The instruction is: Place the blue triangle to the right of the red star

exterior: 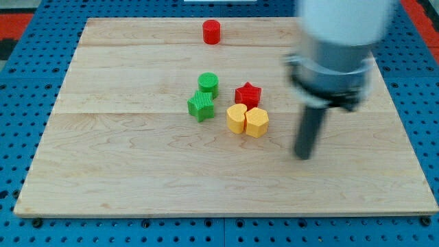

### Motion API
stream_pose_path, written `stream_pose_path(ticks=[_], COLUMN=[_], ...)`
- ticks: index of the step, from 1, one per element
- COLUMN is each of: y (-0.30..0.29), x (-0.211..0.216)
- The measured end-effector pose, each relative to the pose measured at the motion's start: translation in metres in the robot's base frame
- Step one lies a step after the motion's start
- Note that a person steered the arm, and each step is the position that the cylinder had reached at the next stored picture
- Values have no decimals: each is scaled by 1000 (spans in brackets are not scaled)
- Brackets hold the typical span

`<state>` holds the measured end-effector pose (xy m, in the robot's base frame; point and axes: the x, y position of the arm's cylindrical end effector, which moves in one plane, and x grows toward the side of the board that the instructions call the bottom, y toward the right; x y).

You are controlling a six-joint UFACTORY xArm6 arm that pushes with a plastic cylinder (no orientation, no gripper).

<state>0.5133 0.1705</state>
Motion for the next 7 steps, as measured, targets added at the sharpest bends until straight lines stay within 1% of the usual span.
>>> stream_pose_path(ticks=[1,2,3,4,5,6,7], y=[91,111,80,46,-2,-5,-28], x=[-98,-205,-257,-228,-212,-223,-198])
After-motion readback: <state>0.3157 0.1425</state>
